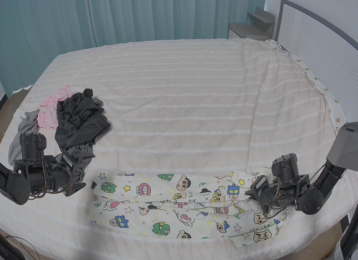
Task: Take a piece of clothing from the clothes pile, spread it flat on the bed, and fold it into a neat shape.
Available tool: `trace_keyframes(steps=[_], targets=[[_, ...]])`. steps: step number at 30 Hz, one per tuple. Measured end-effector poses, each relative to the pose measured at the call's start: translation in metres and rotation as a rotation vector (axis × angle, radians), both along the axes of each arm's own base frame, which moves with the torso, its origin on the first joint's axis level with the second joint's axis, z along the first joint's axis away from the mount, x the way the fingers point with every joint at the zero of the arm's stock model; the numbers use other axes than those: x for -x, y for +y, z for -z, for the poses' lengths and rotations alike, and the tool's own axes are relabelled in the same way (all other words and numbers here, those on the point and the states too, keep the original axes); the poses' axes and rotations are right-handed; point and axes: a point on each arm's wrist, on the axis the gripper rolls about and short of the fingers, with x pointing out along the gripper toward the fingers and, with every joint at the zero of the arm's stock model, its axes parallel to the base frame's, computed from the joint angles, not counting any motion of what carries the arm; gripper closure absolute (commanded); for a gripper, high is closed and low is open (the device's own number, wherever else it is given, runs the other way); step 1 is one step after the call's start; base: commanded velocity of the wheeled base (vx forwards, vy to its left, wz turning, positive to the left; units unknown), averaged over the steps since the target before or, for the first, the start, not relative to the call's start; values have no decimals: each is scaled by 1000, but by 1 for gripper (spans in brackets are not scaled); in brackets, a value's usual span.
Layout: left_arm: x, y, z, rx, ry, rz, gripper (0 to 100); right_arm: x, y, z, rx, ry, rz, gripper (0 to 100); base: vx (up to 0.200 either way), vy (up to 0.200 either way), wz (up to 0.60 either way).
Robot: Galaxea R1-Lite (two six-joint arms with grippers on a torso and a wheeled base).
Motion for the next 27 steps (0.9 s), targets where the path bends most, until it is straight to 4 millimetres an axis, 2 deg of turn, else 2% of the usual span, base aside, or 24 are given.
trace_keyframes(steps=[18, 27], targets=[[0, 0, 1, 1, 3, 1, 0, 22, -8, -2, 38, 22, -37, 100, 0, 0, 0], [0, -1, 1, 1, 4, 3, 0, 27, -8, -1, 58, 29, -60, 100, 0, 0, 0]])
